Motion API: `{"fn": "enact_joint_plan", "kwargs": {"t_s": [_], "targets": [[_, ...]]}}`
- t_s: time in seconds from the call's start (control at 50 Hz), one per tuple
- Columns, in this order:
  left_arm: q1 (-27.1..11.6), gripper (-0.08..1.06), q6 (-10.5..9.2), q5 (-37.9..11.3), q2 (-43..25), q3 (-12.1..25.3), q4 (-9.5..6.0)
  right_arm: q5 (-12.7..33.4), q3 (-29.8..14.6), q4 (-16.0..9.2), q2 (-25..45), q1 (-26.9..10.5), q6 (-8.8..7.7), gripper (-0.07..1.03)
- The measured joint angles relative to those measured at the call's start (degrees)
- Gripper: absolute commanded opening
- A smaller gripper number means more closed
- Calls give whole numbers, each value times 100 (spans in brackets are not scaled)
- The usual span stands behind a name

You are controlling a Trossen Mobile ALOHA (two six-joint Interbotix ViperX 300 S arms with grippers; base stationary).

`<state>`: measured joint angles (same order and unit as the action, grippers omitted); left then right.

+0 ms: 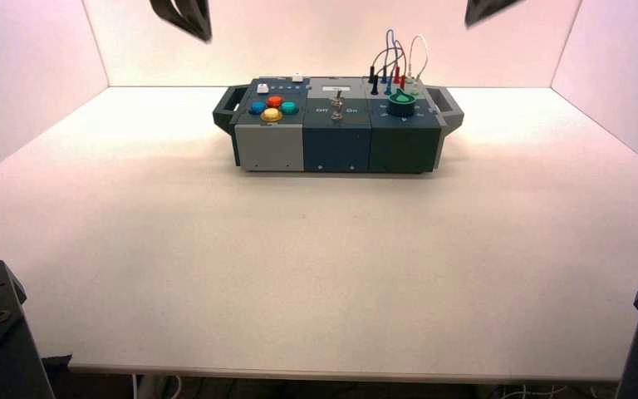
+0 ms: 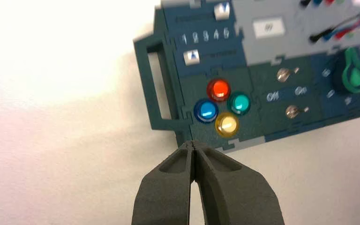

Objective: Move the box away.

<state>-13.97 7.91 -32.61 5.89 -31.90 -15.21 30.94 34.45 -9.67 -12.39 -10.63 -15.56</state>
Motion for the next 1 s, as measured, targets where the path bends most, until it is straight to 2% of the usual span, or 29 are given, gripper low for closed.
{"fn": "enact_joint_plan", "kwargs": {"t_s": [0.16, 0.36, 0.66, 0.84, 1.0], "targets": [[299, -3, -9, 26, 598, -229, -9, -114, 18, -97, -334, 0, 62, -2], [615, -3, -9, 0, 791, -598, 0, -352, 141, -281, -448, 0, 62, -2], [642, -3, 132, -62, 791, -686, 0, -1090, 800, -308, -1107, 0, 70, -2], [642, -3, 132, 79, 932, -923, 0, -1125, 1143, -308, -1450, 0, 79, -2], [642, -3, 114, 431, 1134, -1248, -18, -1134, 1450, -308, -1723, 0, 70, -2]]}}
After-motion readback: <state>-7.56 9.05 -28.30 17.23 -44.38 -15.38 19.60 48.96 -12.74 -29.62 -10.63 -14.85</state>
